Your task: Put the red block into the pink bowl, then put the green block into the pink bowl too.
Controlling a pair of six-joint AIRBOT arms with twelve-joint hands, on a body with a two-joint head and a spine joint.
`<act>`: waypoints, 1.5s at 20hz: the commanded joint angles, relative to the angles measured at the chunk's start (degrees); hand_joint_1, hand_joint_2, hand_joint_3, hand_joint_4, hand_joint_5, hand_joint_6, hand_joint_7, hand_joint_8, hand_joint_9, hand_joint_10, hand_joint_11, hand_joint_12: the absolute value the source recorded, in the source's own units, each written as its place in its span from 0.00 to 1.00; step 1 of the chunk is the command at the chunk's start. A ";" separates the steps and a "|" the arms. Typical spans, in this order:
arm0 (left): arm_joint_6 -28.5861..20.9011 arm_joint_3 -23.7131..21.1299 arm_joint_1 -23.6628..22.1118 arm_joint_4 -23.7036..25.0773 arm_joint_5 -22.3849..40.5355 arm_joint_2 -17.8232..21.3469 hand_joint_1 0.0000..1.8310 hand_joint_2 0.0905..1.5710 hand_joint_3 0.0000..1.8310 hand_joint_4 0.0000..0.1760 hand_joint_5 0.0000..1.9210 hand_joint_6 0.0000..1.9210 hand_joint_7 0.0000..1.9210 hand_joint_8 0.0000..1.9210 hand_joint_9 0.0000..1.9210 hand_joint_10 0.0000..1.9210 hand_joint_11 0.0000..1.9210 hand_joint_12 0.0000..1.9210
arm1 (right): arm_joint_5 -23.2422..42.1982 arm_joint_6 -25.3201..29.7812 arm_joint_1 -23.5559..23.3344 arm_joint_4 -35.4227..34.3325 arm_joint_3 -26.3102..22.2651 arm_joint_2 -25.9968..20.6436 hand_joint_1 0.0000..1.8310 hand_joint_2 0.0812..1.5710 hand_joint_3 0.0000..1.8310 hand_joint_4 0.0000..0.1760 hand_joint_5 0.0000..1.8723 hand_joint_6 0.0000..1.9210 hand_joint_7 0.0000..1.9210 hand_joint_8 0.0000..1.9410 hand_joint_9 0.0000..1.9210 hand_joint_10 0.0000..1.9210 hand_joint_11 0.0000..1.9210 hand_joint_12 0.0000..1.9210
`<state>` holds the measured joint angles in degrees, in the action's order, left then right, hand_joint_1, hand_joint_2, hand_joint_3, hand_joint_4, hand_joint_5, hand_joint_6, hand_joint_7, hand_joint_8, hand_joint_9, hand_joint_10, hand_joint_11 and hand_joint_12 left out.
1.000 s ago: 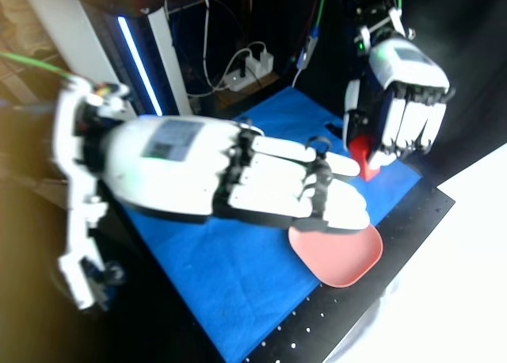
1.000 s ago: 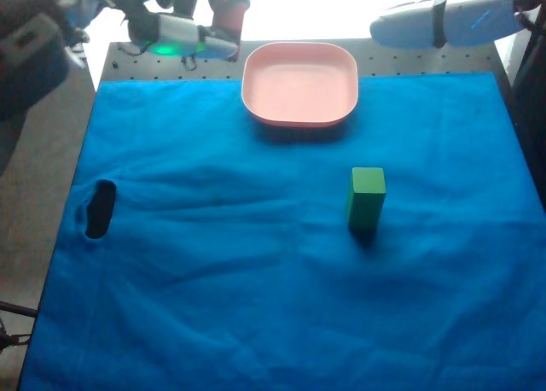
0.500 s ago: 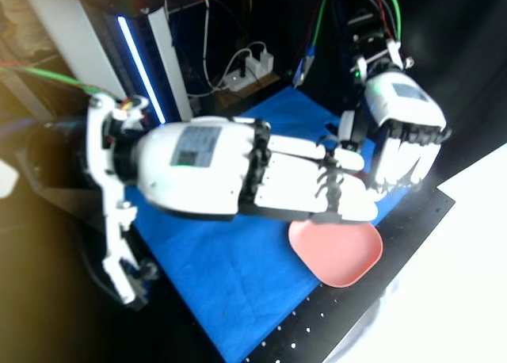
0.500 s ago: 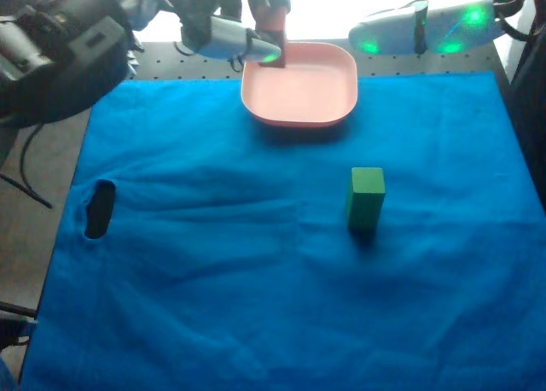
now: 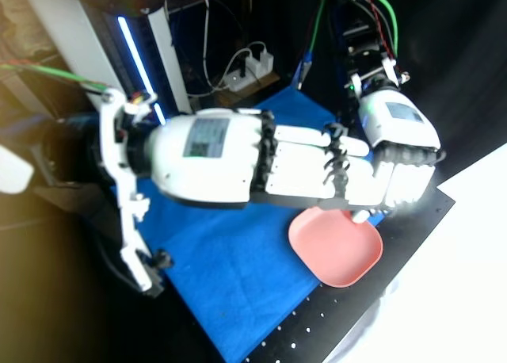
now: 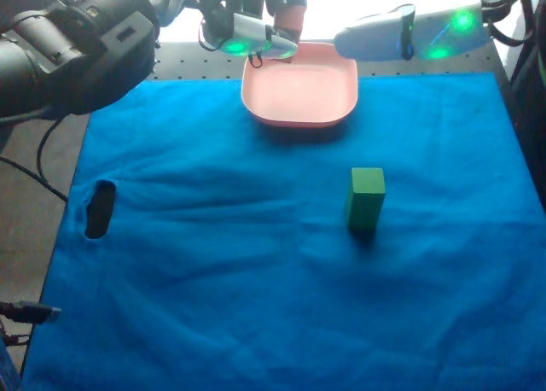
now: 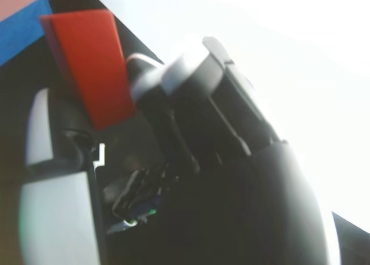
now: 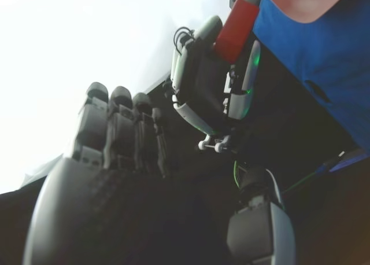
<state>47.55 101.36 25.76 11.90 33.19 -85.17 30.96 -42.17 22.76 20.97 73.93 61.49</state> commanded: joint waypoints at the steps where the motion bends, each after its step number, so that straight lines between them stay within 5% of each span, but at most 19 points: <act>1: -0.15 0.44 -1.04 -1.25 6.00 -0.42 0.69 0.66 0.00 0.00 0.55 0.36 0.59 0.47 0.62 0.37 0.47 0.74 | 7.07 0.34 -0.60 -1.69 -0.23 -0.23 0.00 0.63 0.01 0.00 0.05 0.00 0.05 0.00 0.06 0.00 0.05 0.02; 2: -0.15 0.93 -1.03 -1.37 5.62 -0.76 0.69 0.66 0.00 0.00 0.55 0.35 0.57 0.52 0.58 0.45 0.45 0.77 | 7.28 0.35 -0.60 -1.68 -0.49 -0.35 0.00 0.62 0.00 0.00 0.04 0.00 0.05 0.00 0.05 0.00 0.04 0.02; 8: -0.17 2.55 0.12 -3.43 4.09 -1.78 0.69 0.66 0.00 0.00 0.53 0.40 0.59 0.46 0.60 0.38 0.46 0.71 | 8.20 0.35 -0.56 -1.41 -1.67 -0.66 0.00 0.63 0.00 0.00 0.04 0.00 0.04 0.00 0.05 0.00 0.03 0.02; 11: -2.19 3.60 1.13 -3.83 3.96 -2.55 0.70 0.66 0.00 0.00 0.56 0.31 0.58 0.52 0.62 0.58 0.56 0.82 | 8.36 0.35 -0.50 -1.38 -1.94 -0.66 0.00 0.62 0.00 0.00 0.04 0.00 0.05 0.00 0.05 0.00 0.03 0.01; 17: -4.77 5.74 2.47 -3.83 3.63 -4.43 0.70 0.67 0.00 0.00 0.55 0.31 0.57 0.54 0.63 0.71 0.62 0.88 | 8.45 0.67 -0.51 -1.01 -2.04 -0.69 0.00 0.63 0.00 0.09 0.05 0.01 0.06 0.00 0.06 0.00 0.04 0.02; 19: -4.78 5.91 2.49 -3.90 3.49 -4.64 0.69 0.66 0.00 0.00 0.55 0.35 0.59 0.49 0.61 0.52 0.56 0.75 | 8.52 0.71 -0.51 -1.00 -2.04 -0.59 0.00 0.62 0.00 0.03 0.05 0.00 0.06 0.01 0.06 0.00 0.05 0.02; 22: -4.79 6.05 2.69 -3.90 3.21 -4.77 0.69 0.66 0.00 0.00 0.56 0.34 0.59 0.48 0.63 0.45 0.55 0.72 | 8.61 0.71 -0.51 -0.92 -2.03 -0.37 0.00 0.62 0.00 0.14 0.06 0.00 0.07 0.00 0.06 0.00 0.04 0.02; 24: -4.88 6.27 2.84 -3.91 3.03 -4.95 0.69 0.66 0.00 0.00 0.56 0.34 0.59 0.49 0.63 0.47 0.55 0.73 | 8.72 0.71 -0.51 -0.86 -2.02 -0.27 0.00 0.62 0.00 0.11 0.06 0.01 0.07 0.00 0.07 0.00 0.05 0.03; 26: -4.92 6.35 2.96 -3.91 2.82 -5.00 0.70 0.67 0.00 0.00 0.53 0.35 0.58 0.50 0.62 0.58 0.57 0.81 | 8.81 0.71 -0.51 -0.82 -2.01 -0.22 0.00 0.63 0.00 0.10 0.06 0.00 0.07 0.00 0.07 0.00 0.05 0.03; 27: -4.92 6.38 3.03 -3.90 2.78 -5.03 0.60 0.64 0.00 0.00 0.46 0.16 0.51 0.24 0.52 0.36 0.43 0.67 | 8.85 0.71 -0.51 -0.79 -2.01 -0.19 0.00 0.63 0.00 0.15 0.06 0.00 0.07 0.00 0.07 0.01 0.06 0.03; 28: -4.92 6.39 3.06 -3.90 2.78 -5.04 0.57 0.61 0.00 0.00 0.41 0.05 0.46 0.07 0.46 0.16 0.30 0.55 | 8.88 0.71 -0.51 -0.77 -2.01 -0.17 0.00 0.62 0.00 0.12 0.07 0.01 0.08 0.00 0.08 0.01 0.06 0.03; 30: -4.93 6.46 3.07 -3.85 2.65 -5.04 0.56 0.59 0.00 0.02 0.32 0.00 0.35 0.00 0.36 0.01 0.18 0.41 | 8.96 0.71 -0.51 -0.75 -2.00 -0.09 0.00 0.62 0.00 0.11 0.07 0.00 0.08 0.00 0.08 0.01 0.06 0.03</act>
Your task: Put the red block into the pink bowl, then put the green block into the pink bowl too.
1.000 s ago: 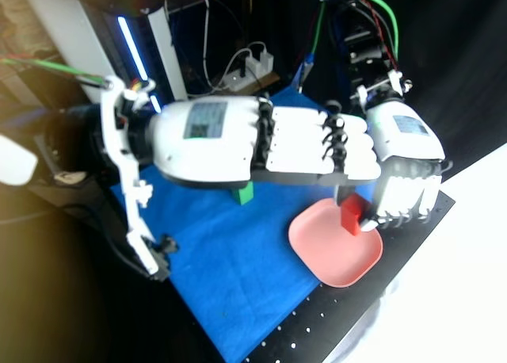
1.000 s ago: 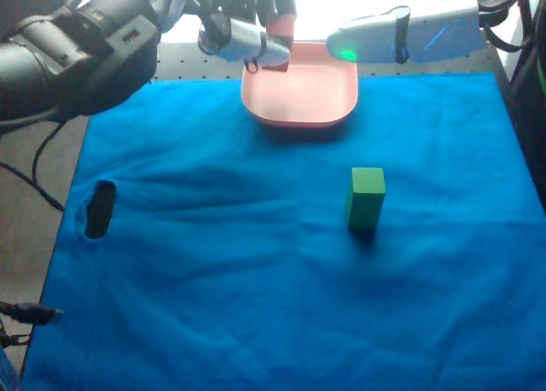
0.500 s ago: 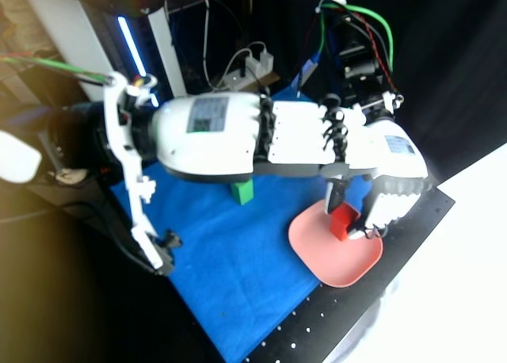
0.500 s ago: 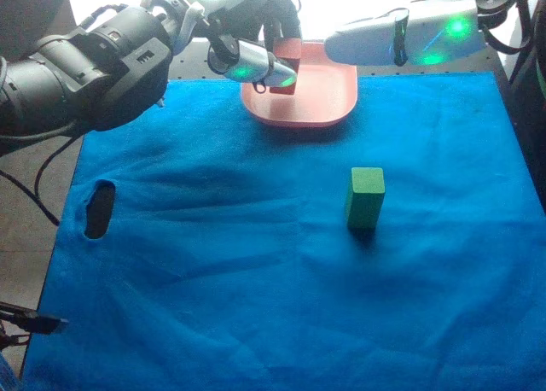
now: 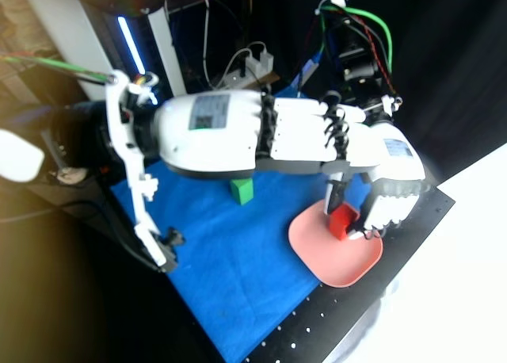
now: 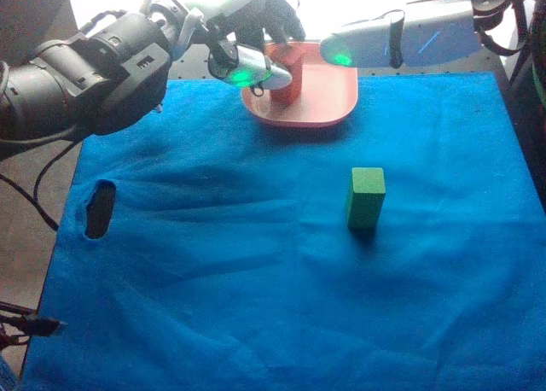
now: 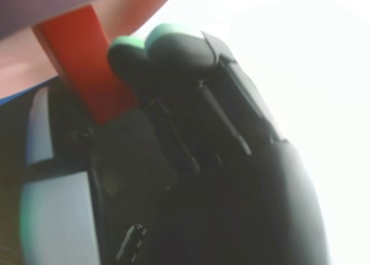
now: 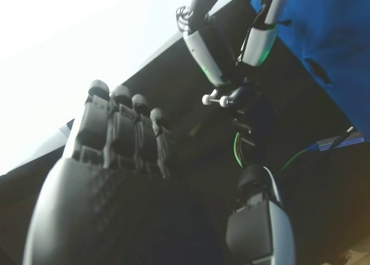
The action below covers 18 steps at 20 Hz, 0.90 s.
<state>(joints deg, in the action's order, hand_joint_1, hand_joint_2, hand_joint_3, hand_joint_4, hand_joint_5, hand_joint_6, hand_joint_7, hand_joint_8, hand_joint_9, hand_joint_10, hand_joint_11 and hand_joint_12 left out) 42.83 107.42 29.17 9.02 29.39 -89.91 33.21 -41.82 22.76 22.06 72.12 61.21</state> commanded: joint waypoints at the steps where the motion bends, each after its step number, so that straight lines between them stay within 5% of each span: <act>1: -0.22 0.41 -0.34 -0.91 6.43 -0.30 0.55 0.58 0.00 0.00 0.27 0.00 0.29 0.00 0.30 0.00 0.13 0.38 | 6.72 0.36 -0.51 -1.83 -0.18 0.22 0.00 0.61 0.00 0.15 0.07 0.01 0.08 0.00 0.08 0.00 0.06 0.03; 2: -0.22 0.47 -0.35 -0.89 6.40 -0.30 0.55 0.57 0.00 0.06 0.24 0.00 0.27 0.00 0.26 0.00 0.10 0.36 | 6.72 0.36 -0.51 -1.82 -0.18 0.23 0.00 0.62 0.00 0.22 0.07 0.00 0.08 0.00 0.07 0.00 0.06 0.03; 5: -0.59 0.68 -0.38 -0.87 6.44 -0.28 0.54 0.56 0.00 0.46 0.16 0.00 0.18 0.00 0.19 0.00 0.01 0.40 | 6.72 0.36 -0.51 -1.75 -0.18 0.33 0.00 0.61 0.00 0.14 0.07 0.00 0.07 0.00 0.07 0.00 0.05 0.03; 7: -1.01 0.68 -0.41 -0.83 6.53 -0.10 0.54 0.55 0.00 0.45 0.16 0.00 0.18 0.00 0.18 0.00 0.00 0.33 | 6.72 0.36 -0.51 -1.72 -0.18 0.35 0.00 0.61 0.00 0.22 0.06 0.00 0.06 0.00 0.06 0.00 0.05 0.03; 9: -1.66 0.54 -0.62 -0.64 6.60 0.49 0.53 0.53 0.00 0.55 0.16 0.00 0.18 0.00 0.18 0.00 0.00 0.32 | 6.72 0.36 -0.50 -1.69 -0.21 0.33 0.00 0.62 0.00 0.20 0.06 0.00 0.07 0.00 0.07 0.00 0.05 0.03; 11: -1.68 -0.16 -0.96 -0.63 6.57 1.58 0.51 0.51 0.00 0.46 0.18 0.00 0.19 0.00 0.20 0.01 0.02 0.37 | 6.72 0.41 -0.32 -1.67 -0.34 0.16 0.00 0.62 0.00 0.20 0.06 0.00 0.06 0.00 0.07 0.00 0.05 0.03; 12: -1.68 -0.52 -1.19 -0.62 6.51 2.14 0.51 0.50 0.00 0.37 0.19 0.01 0.20 0.00 0.20 0.01 0.03 0.38 | 6.72 0.51 -0.09 -1.67 -0.49 -0.06 0.00 0.61 0.00 0.31 0.06 0.00 0.05 0.00 0.07 0.00 0.05 0.03; 15: -1.67 -2.29 -2.57 -0.42 6.54 5.04 0.52 0.49 0.00 0.71 0.16 0.00 0.18 0.00 0.19 0.00 0.01 0.35 | 6.72 1.70 1.29 -1.68 -1.21 -1.24 0.09 0.53 0.00 0.00 0.08 0.00 0.09 0.00 0.11 0.01 0.10 0.07; 16: -1.60 -3.43 -3.17 -0.40 6.84 6.61 0.51 0.49 0.00 0.83 0.15 0.00 0.17 0.00 0.17 0.00 0.00 0.31 | 6.72 1.70 1.63 -1.74 -1.63 -1.69 0.12 0.52 0.00 0.00 0.10 0.01 0.10 0.00 0.12 0.01 0.11 0.08; 18: -0.28 -5.65 -3.79 -1.03 6.80 9.16 0.51 0.47 0.00 0.61 0.12 0.00 0.17 0.00 0.18 0.00 0.00 0.31 | 6.72 1.70 1.87 -1.80 -2.38 -2.23 0.17 0.48 0.00 0.00 0.10 0.00 0.15 0.00 0.15 0.01 0.12 0.10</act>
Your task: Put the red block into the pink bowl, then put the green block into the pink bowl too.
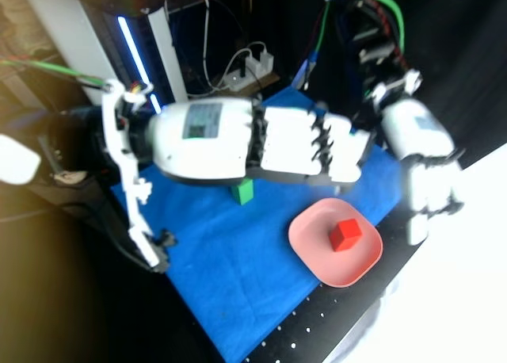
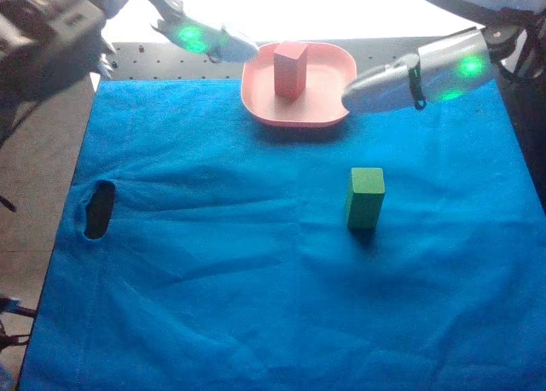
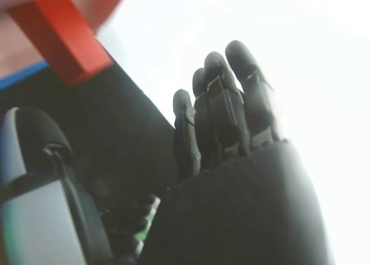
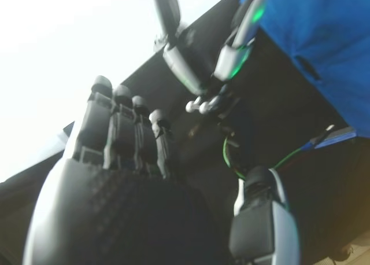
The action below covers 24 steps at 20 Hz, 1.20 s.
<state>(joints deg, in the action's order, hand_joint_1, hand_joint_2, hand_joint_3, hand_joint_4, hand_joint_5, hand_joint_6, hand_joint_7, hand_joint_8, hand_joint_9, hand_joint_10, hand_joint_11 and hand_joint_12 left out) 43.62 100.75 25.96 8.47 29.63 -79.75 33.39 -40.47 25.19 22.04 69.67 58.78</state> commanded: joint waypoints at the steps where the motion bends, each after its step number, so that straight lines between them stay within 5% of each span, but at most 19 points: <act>1: 0.88 -0.57 -0.80 -1.54 6.33 0.84 0.52 0.47 0.00 0.56 0.12 0.00 0.17 0.00 0.17 0.00 0.00 0.29 | 6.54 0.35 -0.41 -1.77 -0.44 -0.16 0.16 0.50 0.00 0.00 0.09 0.00 0.15 0.00 0.15 0.00 0.10 0.15; 3: 2.00 -2.45 -0.85 -2.95 6.85 3.06 0.53 0.46 0.00 0.92 0.12 0.00 0.17 0.00 0.17 0.00 0.01 0.26 | 6.54 0.35 -0.04 -1.76 -1.38 -0.88 0.19 0.46 0.00 0.00 0.09 0.00 0.16 0.00 0.17 0.00 0.10 0.19; 5: 2.84 -4.56 -0.84 -4.17 7.82 5.56 0.52 0.45 0.00 0.89 0.13 0.00 0.18 0.00 0.20 0.01 0.05 0.27 | 6.54 0.35 0.60 -1.76 -2.71 -2.00 0.21 0.45 0.00 0.00 0.09 0.00 0.15 0.00 0.16 0.00 0.08 0.22; 7: 4.28 -6.73 -0.79 -4.76 8.36 7.86 0.52 0.47 0.00 0.75 0.12 0.00 0.15 0.00 0.19 0.00 0.03 0.31 | 6.54 0.35 1.57 -1.96 -3.89 -2.86 0.22 0.43 0.00 0.00 0.09 0.00 0.16 0.00 0.16 0.00 0.07 0.27; 10: 6.56 -10.57 0.35 -6.13 9.13 11.35 0.51 0.45 0.00 0.95 0.12 0.00 0.14 0.00 0.18 0.00 0.00 0.30 | 6.55 0.35 3.84 -3.14 -5.19 -3.65 0.24 0.44 0.00 0.00 0.11 0.00 0.18 0.00 0.19 0.00 0.09 0.29; 12: 8.80 -13.63 0.77 -7.01 10.16 14.42 0.52 0.44 0.00 0.64 0.13 0.01 0.16 0.01 0.18 0.01 0.03 0.25 | 6.65 0.34 6.68 -5.21 -6.08 -4.24 0.24 0.48 0.00 0.00 0.12 0.00 0.17 0.00 0.20 0.00 0.08 0.39; 14: 8.83 -14.40 1.13 -7.07 10.80 15.40 0.53 0.44 0.00 0.59 0.13 0.00 0.16 0.00 0.17 0.01 0.02 0.25 | 6.82 0.34 7.97 -6.04 -6.42 -4.37 0.24 0.49 0.00 0.00 0.12 0.00 0.18 0.00 0.21 0.01 0.09 0.40; 16: 8.83 -15.02 1.75 -7.28 11.24 16.11 0.53 0.45 0.00 0.41 0.14 0.00 0.15 0.00 0.17 0.00 0.02 0.25 | 7.05 0.34 9.04 -6.49 -6.90 -4.34 0.24 0.52 0.01 0.00 0.12 0.00 0.16 0.00 0.21 0.00 0.09 0.40; 17: 8.85 -15.32 2.28 -7.59 11.68 16.35 0.54 0.45 0.00 0.45 0.14 0.00 0.14 0.00 0.17 0.00 0.03 0.25 | 7.33 0.34 9.59 -6.72 -7.13 -4.25 0.25 0.53 0.00 0.00 0.12 0.00 0.15 0.00 0.19 0.00 0.06 0.37; 19: 8.90 -15.76 3.25 -8.38 12.50 16.38 0.52 0.45 0.00 0.34 0.14 0.00 0.17 0.00 0.17 0.00 0.02 0.33 | 11.33 0.34 12.32 -8.41 -7.30 -3.68 0.26 0.52 0.00 0.00 0.14 0.01 0.18 0.01 0.20 0.01 0.04 0.36; 22: 8.98 -16.38 3.76 -8.39 13.52 16.31 0.52 0.45 0.00 0.51 0.15 0.00 0.18 0.00 0.18 0.00 0.02 0.30 | 12.28 0.34 14.00 -9.88 -7.26 -2.78 0.30 0.51 0.00 0.00 0.18 0.00 0.24 0.00 0.26 0.01 0.06 0.35; 24: 8.99 -16.94 4.19 -8.39 14.24 16.60 0.51 0.45 0.00 0.42 0.15 0.00 0.18 0.00 0.19 0.00 0.02 0.30 | 12.29 0.34 14.47 -10.10 -6.85 -1.72 0.30 0.49 0.00 0.00 0.20 0.00 0.28 0.00 0.29 0.00 0.12 0.28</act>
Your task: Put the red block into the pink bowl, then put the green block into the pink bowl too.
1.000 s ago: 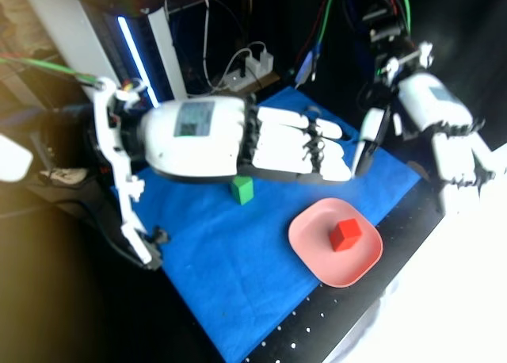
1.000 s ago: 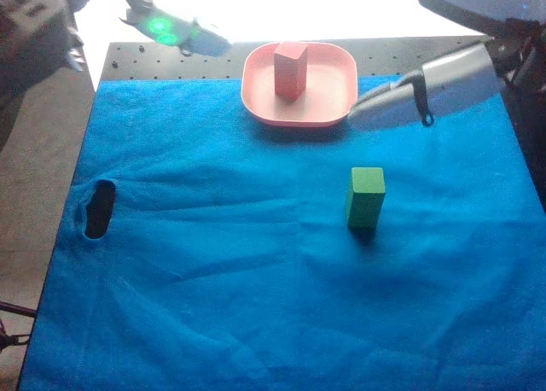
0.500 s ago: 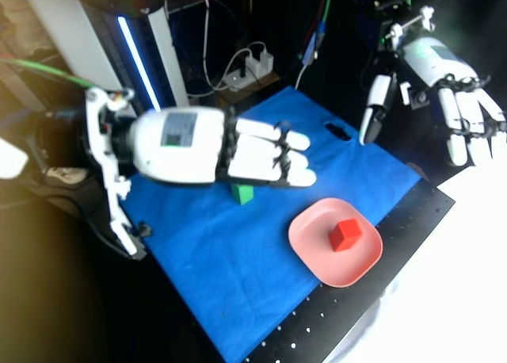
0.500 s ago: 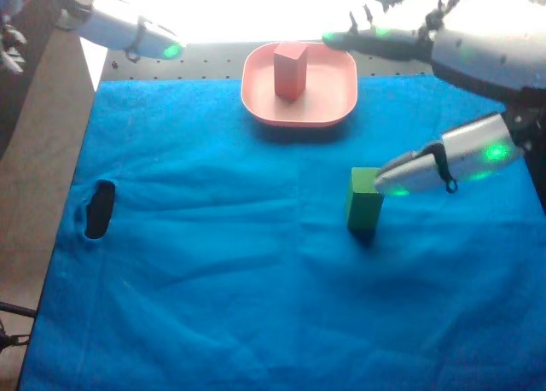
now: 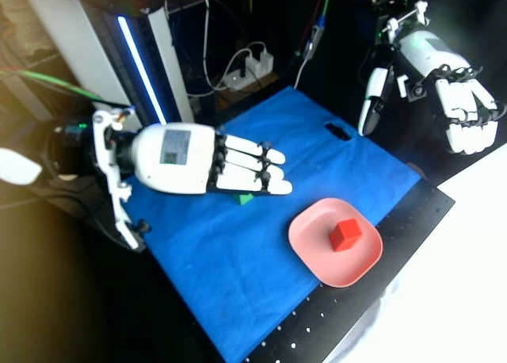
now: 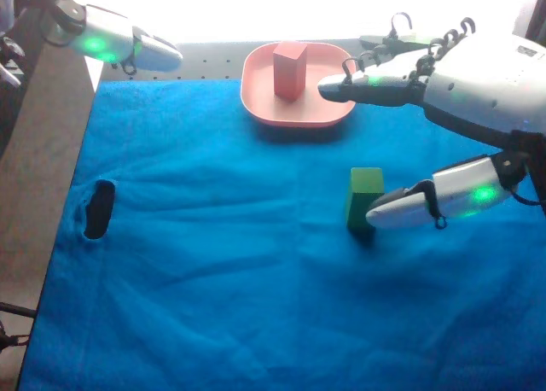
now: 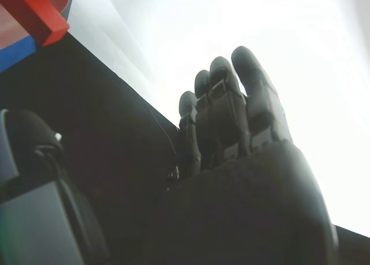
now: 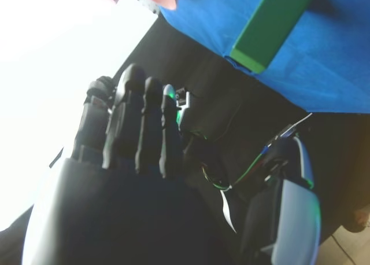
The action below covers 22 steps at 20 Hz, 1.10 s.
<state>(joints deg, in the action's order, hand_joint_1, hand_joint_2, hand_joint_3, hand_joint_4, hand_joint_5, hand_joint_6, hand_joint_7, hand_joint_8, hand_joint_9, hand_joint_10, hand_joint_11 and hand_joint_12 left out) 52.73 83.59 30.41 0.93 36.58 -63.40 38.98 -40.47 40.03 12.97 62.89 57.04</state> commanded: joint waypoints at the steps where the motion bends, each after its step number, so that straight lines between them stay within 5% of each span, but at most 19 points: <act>1: -0.13 0.02 -0.08 -0.85 7.56 0.41 0.52 0.45 0.00 0.35 0.15 0.00 0.18 0.00 0.19 0.00 0.03 0.28 | 6.69 0.34 -0.19 -1.12 0.24 0.63 0.33 0.48 0.00 0.00 0.23 0.00 0.32 0.00 0.31 0.00 0.13 0.28; 5: -0.01 -0.70 0.15 -0.83 8.28 0.81 0.54 0.47 0.00 0.30 0.15 0.00 0.18 0.00 0.19 0.00 0.03 0.27 | 6.69 0.34 0.75 -1.89 1.14 2.51 0.33 0.49 0.00 0.00 0.29 0.00 0.40 0.01 0.37 0.01 0.18 0.33; 8: -0.02 -0.77 0.32 -0.85 8.20 0.68 0.54 0.46 0.00 0.44 0.15 0.00 0.18 0.00 0.19 0.00 0.02 0.26 | 6.69 0.34 1.10 -2.26 1.63 3.42 0.43 0.53 0.00 0.00 0.37 0.00 0.45 0.00 0.44 0.01 0.22 0.45; 13: -0.01 -0.67 0.29 -0.92 8.22 0.19 0.53 0.45 0.00 0.46 0.16 0.00 0.20 0.01 0.21 0.01 0.03 0.26 | 6.69 0.34 1.61 -2.87 2.53 4.26 0.46 0.58 0.01 0.00 0.41 0.00 0.49 0.00 0.48 0.02 0.20 0.60; 16: 0.01 -0.70 0.31 -0.89 8.11 0.09 0.51 0.45 0.00 0.34 0.15 0.00 0.20 0.00 0.21 0.01 0.04 0.27 | 6.69 0.33 1.75 -2.99 2.70 4.42 0.49 0.60 0.00 0.00 0.44 0.01 0.53 0.02 0.54 0.04 0.27 0.63; 19: 0.04 -0.71 0.35 -0.87 8.01 0.04 0.51 0.46 0.00 0.36 0.15 0.00 0.20 0.00 0.21 0.00 0.05 0.27 | 6.69 0.33 1.89 -3.19 2.88 4.59 0.60 0.61 0.00 0.00 0.50 0.01 0.60 0.02 0.62 0.07 0.37 0.60; 20: 0.04 -0.70 0.41 -0.87 7.97 0.03 0.52 0.46 0.00 0.40 0.15 0.00 0.20 0.00 0.21 0.00 0.05 0.28 | 6.69 0.33 1.89 -3.23 2.96 4.66 0.68 0.66 0.00 0.00 0.50 0.33 0.61 0.35 0.66 0.10 0.42 0.63; 21: 0.05 -0.68 0.49 -0.87 7.92 -0.01 0.52 0.46 0.00 0.40 0.15 0.00 0.20 0.00 0.21 0.00 0.05 0.28 | 6.69 0.33 1.89 -3.25 3.03 4.73 0.68 0.66 0.00 0.00 0.50 0.33 0.61 0.35 0.66 0.10 0.42 0.63; 22: 0.05 -0.66 0.58 -0.87 7.89 -0.04 0.52 0.46 0.00 0.40 0.15 0.00 0.20 0.00 0.21 0.00 0.05 0.28 | 6.69 0.33 1.89 -3.27 3.09 4.77 0.69 0.68 0.00 0.00 0.47 0.44 0.58 0.47 0.66 0.11 0.42 0.64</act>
<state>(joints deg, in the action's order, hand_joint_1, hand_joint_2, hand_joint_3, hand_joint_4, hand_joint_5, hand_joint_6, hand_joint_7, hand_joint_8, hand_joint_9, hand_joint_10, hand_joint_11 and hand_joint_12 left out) 52.77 82.89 31.27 0.86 37.52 -63.35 39.16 -40.32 42.13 10.52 65.89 61.65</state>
